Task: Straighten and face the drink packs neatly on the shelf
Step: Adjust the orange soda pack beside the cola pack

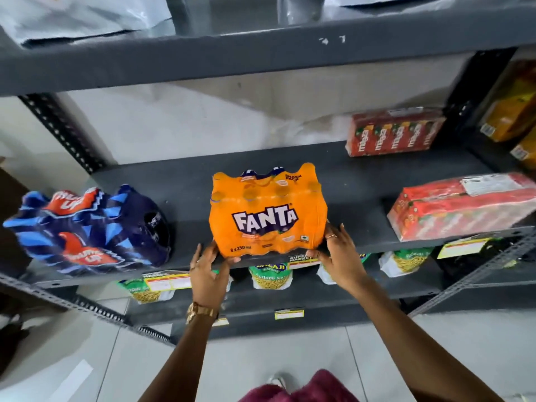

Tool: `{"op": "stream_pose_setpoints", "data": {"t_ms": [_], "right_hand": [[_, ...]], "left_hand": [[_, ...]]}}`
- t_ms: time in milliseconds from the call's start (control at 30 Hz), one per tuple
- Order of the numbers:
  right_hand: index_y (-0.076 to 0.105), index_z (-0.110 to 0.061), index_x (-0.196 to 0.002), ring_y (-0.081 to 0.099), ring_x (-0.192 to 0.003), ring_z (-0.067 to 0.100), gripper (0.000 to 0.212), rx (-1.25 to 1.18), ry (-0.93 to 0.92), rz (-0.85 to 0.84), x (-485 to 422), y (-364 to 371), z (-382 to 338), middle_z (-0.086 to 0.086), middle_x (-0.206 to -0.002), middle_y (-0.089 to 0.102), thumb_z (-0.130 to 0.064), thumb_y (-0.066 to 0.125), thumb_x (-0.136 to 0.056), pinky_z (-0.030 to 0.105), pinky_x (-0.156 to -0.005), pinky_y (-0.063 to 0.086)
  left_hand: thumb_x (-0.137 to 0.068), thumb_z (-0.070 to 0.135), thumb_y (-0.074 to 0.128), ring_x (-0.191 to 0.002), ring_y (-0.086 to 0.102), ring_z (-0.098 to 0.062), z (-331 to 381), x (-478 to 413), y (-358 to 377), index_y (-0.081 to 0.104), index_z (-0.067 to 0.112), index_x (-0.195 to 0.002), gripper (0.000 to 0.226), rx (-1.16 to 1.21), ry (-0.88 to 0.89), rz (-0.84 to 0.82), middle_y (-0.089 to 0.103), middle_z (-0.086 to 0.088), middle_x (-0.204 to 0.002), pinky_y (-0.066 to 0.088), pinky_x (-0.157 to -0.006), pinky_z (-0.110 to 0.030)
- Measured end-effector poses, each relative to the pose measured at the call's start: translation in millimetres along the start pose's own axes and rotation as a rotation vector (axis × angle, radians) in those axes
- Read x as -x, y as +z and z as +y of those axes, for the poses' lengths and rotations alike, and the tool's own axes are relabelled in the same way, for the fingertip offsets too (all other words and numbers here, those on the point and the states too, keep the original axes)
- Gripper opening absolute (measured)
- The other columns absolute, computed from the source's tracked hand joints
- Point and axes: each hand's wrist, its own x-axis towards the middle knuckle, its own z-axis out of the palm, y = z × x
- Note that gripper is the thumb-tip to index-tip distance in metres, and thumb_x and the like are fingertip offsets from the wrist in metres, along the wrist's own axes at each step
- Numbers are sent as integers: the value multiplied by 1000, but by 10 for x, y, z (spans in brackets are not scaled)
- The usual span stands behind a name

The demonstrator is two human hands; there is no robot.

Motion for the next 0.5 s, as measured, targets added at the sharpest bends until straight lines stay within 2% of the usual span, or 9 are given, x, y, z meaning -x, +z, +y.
{"op": "stream_pose_setpoints", "data": {"t_ms": [67,167,233,333,400,467,500], "right_hand": [[48,-1,-135,39,-139,37,68,10,15,-15,-1,5,21,19,-143,50,-42,66,-84,46,-123,15],[47,0,-135,35,-141,38,71,43,19,-8,13,35,35,20,-146,47,-47,63,-84,48,-122,18],[44,1,-138,33,-142,40,74,38,17,4,32,12,12,21,-148,44,-46,64,-85,47,-122,17],[37,3,-142,28,-145,37,83,-25,-30,6,120,-98,-9,22,-152,37,-54,56,-84,41,-121,13],[32,-3,-147,18,-148,29,89,-190,-36,39,169,-182,-147,16,-157,29,-59,52,-81,35,-121,13],[45,-14,-141,26,-145,18,67,-332,-53,216,334,-402,-88,6,-150,40,-48,62,-86,22,-118,20],[54,-19,-132,37,-138,13,51,-347,-69,348,433,-573,44,1,-141,50,-43,64,-87,18,-113,27]], "left_hand": [[-73,33,76,-128,44,-38,4,12,-4,67,11,-104,40,-16,-37,-15,71,-9,-108,38,-101,-51],[-75,33,76,-116,52,-41,-15,-11,-34,65,9,-108,43,-19,-49,-25,69,-12,-108,46,-92,-52],[-75,32,76,-114,53,-41,18,2,-36,63,7,-112,46,-27,-61,-23,67,-14,-110,46,-91,-53],[-78,37,69,-121,49,-38,190,158,47,47,5,-131,65,48,-49,14,59,-17,-125,42,-98,-54],[-80,40,65,-138,31,-32,292,261,22,26,8,-145,82,77,-9,145,37,-18,-147,27,-113,-43],[-80,38,65,-145,16,-26,576,474,127,16,12,-148,88,46,119,273,21,-15,-155,14,-117,-30],[-81,33,66,-145,17,-25,769,600,260,16,12,-148,86,55,220,254,22,-15,-154,15,-116,-29]]}}
